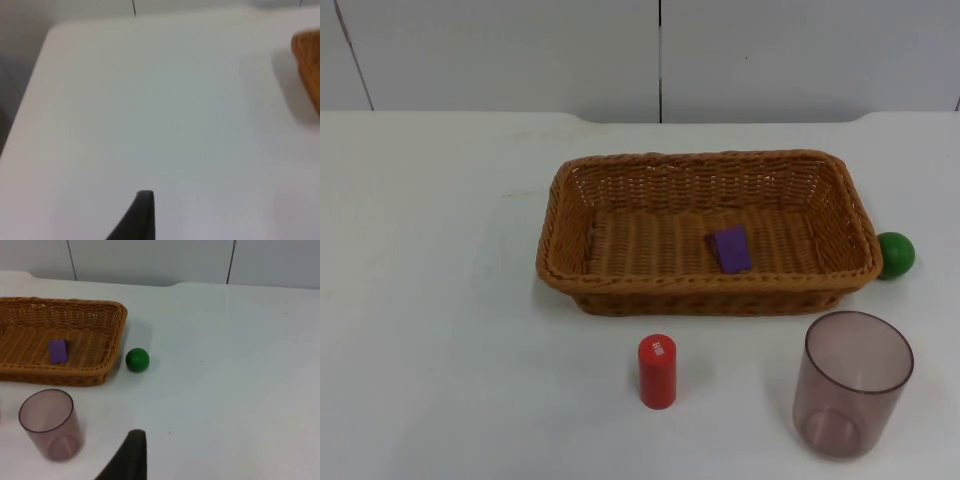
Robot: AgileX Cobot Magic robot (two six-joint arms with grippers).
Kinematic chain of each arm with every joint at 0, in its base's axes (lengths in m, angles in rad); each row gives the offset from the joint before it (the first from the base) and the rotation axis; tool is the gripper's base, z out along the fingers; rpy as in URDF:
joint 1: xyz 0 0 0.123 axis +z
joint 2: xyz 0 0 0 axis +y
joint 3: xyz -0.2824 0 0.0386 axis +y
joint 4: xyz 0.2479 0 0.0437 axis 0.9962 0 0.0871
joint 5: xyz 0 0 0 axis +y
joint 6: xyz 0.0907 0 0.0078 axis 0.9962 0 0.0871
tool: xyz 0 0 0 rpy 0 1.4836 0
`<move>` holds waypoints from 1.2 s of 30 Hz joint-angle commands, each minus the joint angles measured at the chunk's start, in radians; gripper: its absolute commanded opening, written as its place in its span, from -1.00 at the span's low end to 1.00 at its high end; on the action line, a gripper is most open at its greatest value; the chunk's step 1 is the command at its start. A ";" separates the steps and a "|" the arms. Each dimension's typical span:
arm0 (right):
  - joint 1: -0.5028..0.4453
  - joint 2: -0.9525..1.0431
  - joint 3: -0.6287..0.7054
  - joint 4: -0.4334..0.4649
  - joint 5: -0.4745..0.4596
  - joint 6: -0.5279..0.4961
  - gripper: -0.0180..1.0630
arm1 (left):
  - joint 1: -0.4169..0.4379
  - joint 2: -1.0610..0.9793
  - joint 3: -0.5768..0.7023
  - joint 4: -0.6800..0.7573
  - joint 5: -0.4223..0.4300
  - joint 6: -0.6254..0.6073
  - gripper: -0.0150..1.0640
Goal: Pick up the basket with the left hand and place the triangular block into the basket with the right hand.
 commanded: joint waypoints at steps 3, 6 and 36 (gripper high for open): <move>-0.001 0.000 -0.001 -0.010 0.008 0.004 0.96 | -0.008 -0.002 0.021 -0.012 -0.030 -0.008 0.97; -0.001 0.000 -0.001 -0.010 0.028 0.004 0.96 | -0.008 -0.002 0.035 -0.012 -0.015 -0.006 0.97; 0.009 0.000 0.140 -0.037 -0.082 0.026 0.96 | -0.008 -0.002 0.035 -0.014 -0.015 -0.006 0.97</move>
